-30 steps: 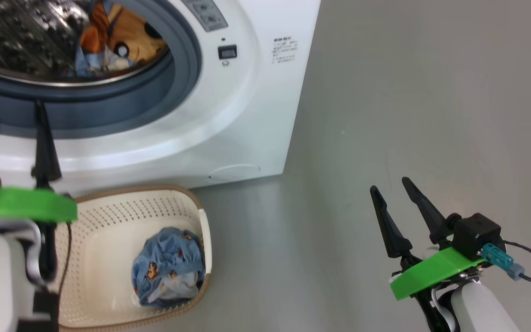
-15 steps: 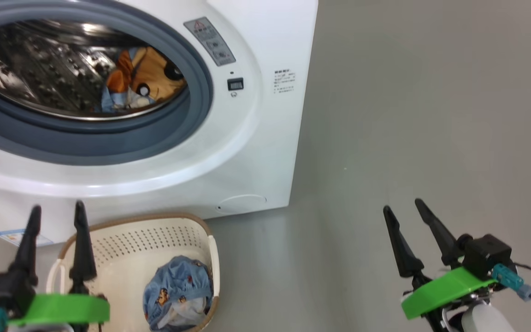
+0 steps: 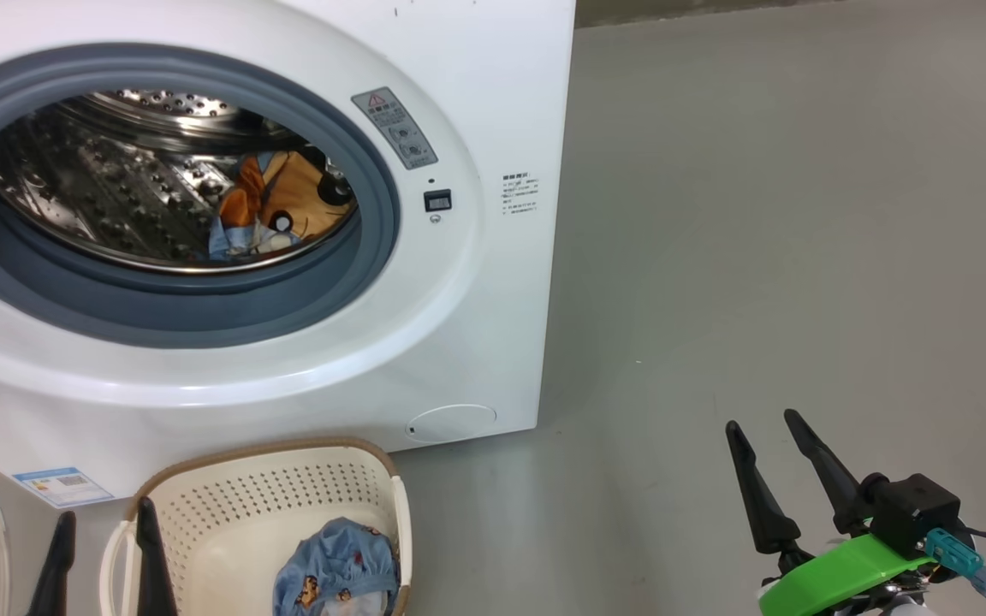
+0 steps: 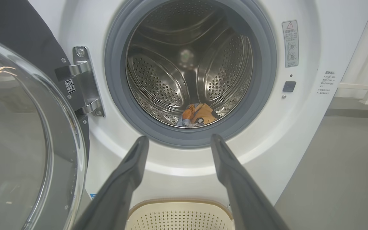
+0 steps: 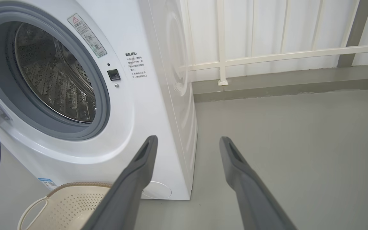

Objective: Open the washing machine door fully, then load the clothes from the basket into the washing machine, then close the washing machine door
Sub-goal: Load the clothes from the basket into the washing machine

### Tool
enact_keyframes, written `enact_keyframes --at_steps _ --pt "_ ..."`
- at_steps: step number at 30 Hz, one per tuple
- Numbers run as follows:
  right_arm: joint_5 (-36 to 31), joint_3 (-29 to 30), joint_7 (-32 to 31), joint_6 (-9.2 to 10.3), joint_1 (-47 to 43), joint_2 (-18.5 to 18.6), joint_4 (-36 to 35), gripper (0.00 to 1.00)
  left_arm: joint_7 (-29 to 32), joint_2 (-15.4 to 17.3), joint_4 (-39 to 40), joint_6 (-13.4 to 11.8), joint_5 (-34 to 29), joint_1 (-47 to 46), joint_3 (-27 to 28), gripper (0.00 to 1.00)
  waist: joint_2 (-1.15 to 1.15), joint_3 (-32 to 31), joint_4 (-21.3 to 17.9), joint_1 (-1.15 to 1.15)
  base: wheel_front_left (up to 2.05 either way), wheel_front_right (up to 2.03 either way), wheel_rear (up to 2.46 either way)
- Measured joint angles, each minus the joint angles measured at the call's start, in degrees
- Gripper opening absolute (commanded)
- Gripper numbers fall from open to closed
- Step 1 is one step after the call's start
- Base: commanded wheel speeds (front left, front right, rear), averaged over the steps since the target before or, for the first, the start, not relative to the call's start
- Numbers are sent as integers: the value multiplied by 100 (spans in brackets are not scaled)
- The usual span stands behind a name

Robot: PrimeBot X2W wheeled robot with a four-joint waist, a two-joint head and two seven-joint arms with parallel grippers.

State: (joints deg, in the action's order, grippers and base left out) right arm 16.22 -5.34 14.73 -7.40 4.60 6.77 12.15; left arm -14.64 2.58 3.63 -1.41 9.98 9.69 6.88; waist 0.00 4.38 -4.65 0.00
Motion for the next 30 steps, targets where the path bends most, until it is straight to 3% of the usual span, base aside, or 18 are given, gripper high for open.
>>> enact_keyframes --at_steps 12,30 --pt "-58 69 0 0 -129 11 -111 100 0 0 185 -288 209 226 -160 100 0 -95 1 0 0 0 0" --pt "-153 83 0 0 -129 9 -123 100 0 0 186 -338 246 240 -236 100 0 -58 34 0 0 0 0"
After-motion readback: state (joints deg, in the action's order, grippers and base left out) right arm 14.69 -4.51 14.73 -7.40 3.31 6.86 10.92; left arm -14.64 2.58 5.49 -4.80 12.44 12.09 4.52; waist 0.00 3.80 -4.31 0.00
